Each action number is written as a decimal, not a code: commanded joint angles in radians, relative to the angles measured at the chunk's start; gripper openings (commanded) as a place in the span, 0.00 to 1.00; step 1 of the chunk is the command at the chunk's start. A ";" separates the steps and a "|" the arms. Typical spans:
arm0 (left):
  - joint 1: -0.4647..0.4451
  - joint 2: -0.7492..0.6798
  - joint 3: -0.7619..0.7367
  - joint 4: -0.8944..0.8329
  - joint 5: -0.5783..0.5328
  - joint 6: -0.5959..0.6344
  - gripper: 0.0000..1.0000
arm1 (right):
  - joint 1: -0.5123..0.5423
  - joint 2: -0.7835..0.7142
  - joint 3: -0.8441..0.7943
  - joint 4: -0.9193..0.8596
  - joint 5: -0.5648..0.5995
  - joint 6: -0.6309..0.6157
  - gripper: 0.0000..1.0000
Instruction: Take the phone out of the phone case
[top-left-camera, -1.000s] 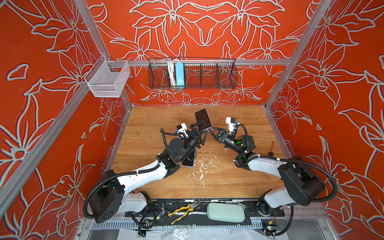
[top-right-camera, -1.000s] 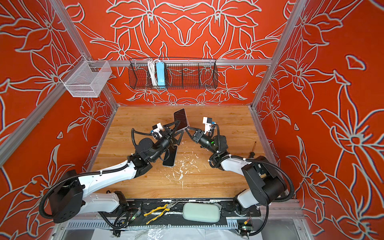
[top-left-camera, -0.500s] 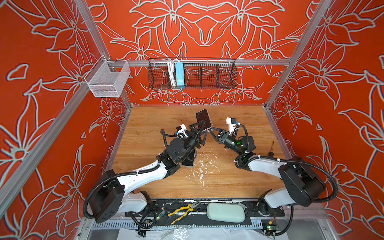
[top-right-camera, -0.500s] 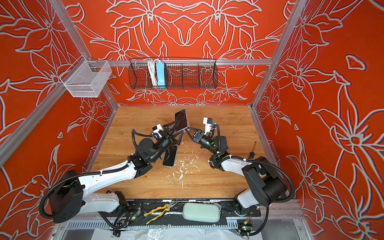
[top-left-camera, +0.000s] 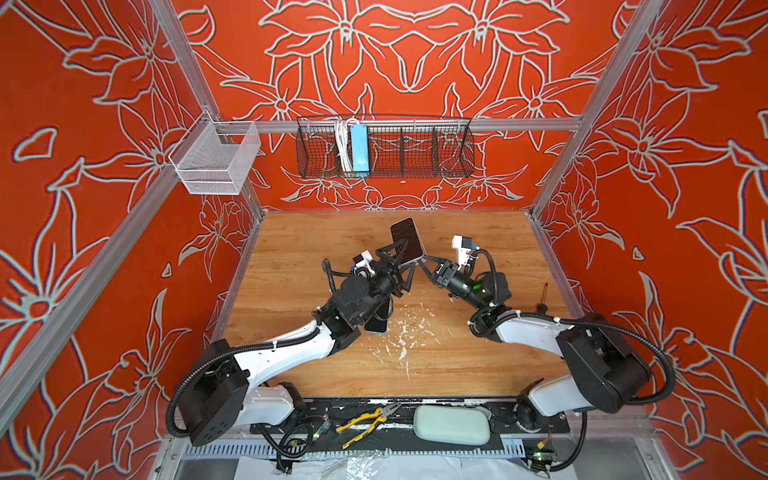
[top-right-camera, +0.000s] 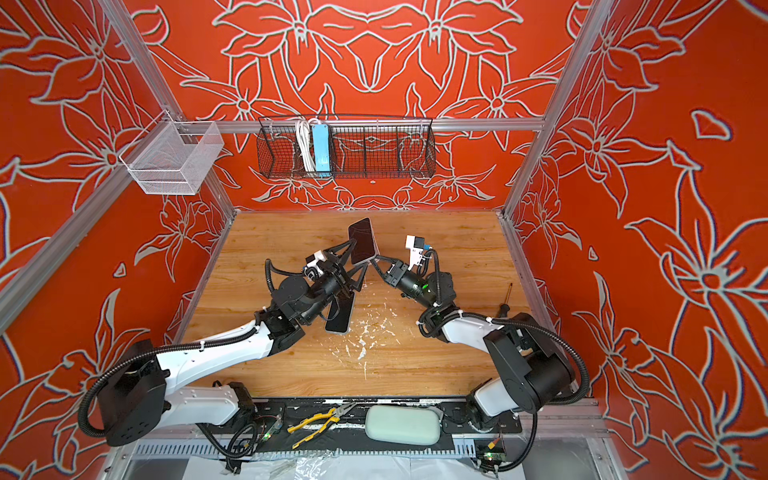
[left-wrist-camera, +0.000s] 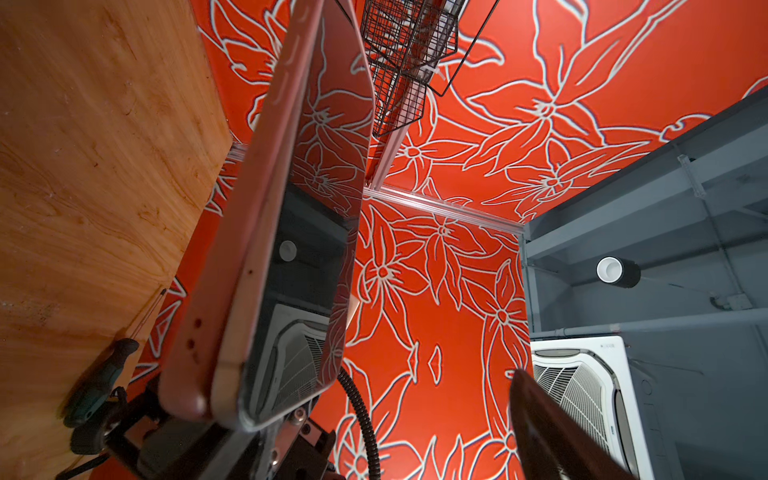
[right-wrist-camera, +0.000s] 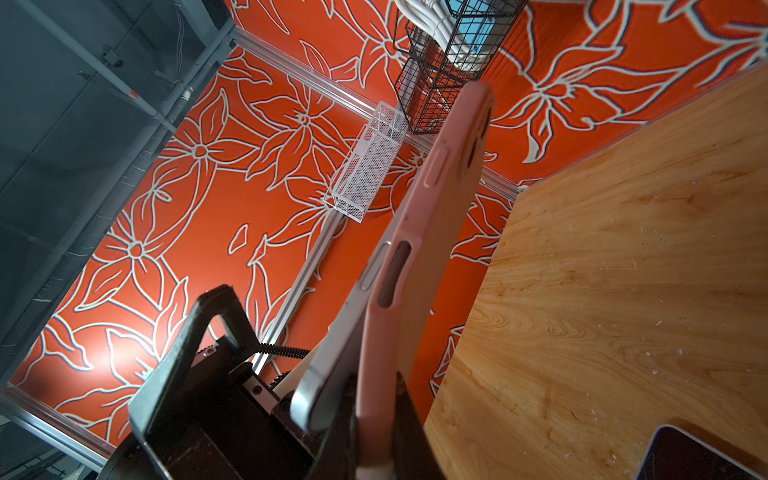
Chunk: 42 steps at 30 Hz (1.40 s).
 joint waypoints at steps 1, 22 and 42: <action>0.002 0.029 0.034 -0.008 -0.014 -0.047 0.84 | 0.021 -0.044 0.008 0.116 -0.027 -0.022 0.09; 0.002 -0.034 0.056 -0.156 -0.091 0.045 0.60 | 0.024 -0.056 0.006 0.116 -0.026 -0.023 0.09; 0.020 -0.033 0.054 -0.158 -0.099 0.064 0.60 | 0.026 -0.067 -0.004 0.116 -0.026 -0.024 0.09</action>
